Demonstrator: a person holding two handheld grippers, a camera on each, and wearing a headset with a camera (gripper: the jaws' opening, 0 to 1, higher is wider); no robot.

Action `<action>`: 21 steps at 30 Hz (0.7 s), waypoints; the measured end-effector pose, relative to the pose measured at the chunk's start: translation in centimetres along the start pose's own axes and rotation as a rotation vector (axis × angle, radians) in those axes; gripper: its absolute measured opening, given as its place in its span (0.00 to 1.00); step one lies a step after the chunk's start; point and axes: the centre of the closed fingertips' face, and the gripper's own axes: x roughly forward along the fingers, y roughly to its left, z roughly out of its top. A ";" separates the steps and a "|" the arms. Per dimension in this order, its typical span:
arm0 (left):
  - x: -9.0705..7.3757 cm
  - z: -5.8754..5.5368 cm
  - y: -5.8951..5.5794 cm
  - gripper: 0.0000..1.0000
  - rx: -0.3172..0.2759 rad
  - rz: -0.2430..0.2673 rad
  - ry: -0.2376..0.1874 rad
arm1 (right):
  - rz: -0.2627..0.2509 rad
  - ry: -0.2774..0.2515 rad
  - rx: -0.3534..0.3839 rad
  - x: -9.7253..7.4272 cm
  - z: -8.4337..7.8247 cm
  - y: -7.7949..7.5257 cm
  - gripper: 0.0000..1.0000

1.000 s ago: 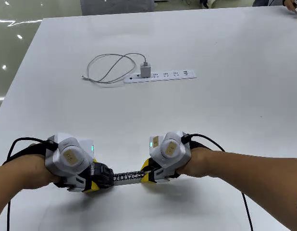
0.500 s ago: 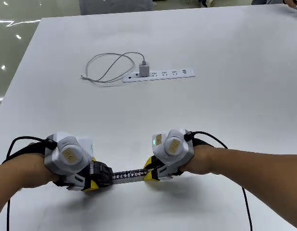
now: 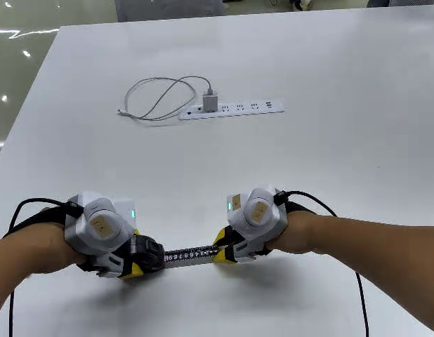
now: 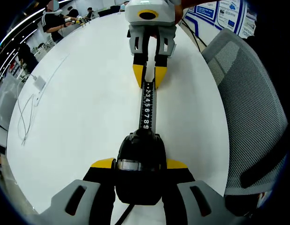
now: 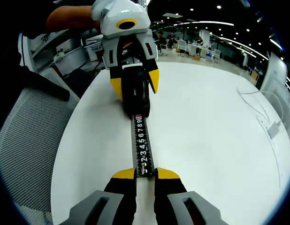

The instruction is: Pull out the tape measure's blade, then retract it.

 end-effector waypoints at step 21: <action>0.0 0.0 0.0 0.33 0.014 0.002 0.002 | -0.007 0.000 0.009 -0.7 -0.9 0.0 0.09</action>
